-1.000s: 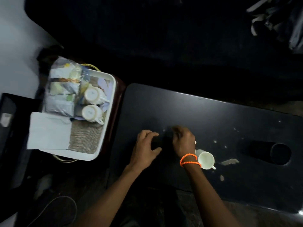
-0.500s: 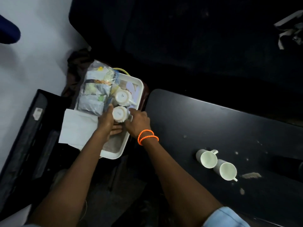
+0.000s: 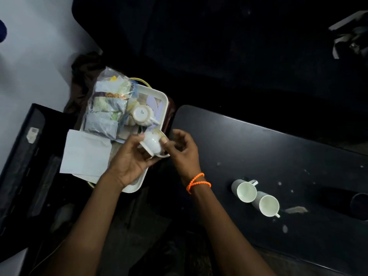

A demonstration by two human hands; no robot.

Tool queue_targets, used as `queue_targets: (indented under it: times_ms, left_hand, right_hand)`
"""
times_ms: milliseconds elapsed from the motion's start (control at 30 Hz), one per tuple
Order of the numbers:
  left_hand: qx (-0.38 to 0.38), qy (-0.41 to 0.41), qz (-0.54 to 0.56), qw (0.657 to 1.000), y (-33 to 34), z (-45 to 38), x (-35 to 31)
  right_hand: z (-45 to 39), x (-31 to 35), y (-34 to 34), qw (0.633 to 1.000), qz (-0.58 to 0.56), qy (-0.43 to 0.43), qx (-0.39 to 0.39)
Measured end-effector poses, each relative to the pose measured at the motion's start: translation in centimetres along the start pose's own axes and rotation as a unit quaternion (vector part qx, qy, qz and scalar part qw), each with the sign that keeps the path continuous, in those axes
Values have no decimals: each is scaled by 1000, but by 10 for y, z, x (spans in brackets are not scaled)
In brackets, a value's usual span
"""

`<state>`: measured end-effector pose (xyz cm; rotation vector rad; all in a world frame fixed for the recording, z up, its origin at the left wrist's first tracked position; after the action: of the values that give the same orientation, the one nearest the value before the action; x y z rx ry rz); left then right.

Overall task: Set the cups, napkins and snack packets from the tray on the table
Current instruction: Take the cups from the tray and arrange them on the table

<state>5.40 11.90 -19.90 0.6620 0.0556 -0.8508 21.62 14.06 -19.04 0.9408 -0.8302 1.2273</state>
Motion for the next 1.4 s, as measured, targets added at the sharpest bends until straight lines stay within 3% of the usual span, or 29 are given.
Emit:
queue_targets:
  times_ms: [133, 233, 333, 467, 667, 800, 1033, 1233, 1400]
  left_hand:
    - [68, -52, -25, 996, 38, -10, 44]
    - [80, -64, -72, 992, 57, -23, 73]
    - [38, -36, -195, 979, 68, -33, 102]
    - [0, -7, -355, 935, 82, -42, 142]
    - [18, -39, -512, 858, 86, -59, 200]
    - [8, -55, -515, 855, 77, -67, 221]
    - [-7, -63, -506, 860, 71, -77, 236]
    - [-3, -47, -539, 841, 79, -82, 245]
    - [-28, -46, -524, 850, 71, -83, 239]
  right_hand:
    - [12, -1, -30, 995, -65, 32, 65]
    - [23, 0, -68, 999, -25, 7, 31]
    - [43, -7, -103, 996, 72, -13, -57]
    - [84, -35, -144, 975, 94, -8, -202]
    - [133, -82, -174, 906, 92, 34, -411]
    - [144, -103, -177, 874, 44, 81, -476]
    - [148, -117, -186, 867, 58, 105, -484]
    - [148, -124, -193, 857, 79, 108, -497]
    - [159, -128, -192, 823, 98, 148, -540]
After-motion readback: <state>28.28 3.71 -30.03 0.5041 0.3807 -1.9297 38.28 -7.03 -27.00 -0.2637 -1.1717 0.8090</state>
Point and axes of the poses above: each hand's wrist, its own z-axis away from the middle knuckle, its own y-axis out of the palm, x = y × z, the point moved 7 cm from there along -z, towards the middle knuckle, and after that the axes turned 9 degrees about -y, right-handed, at the moved point
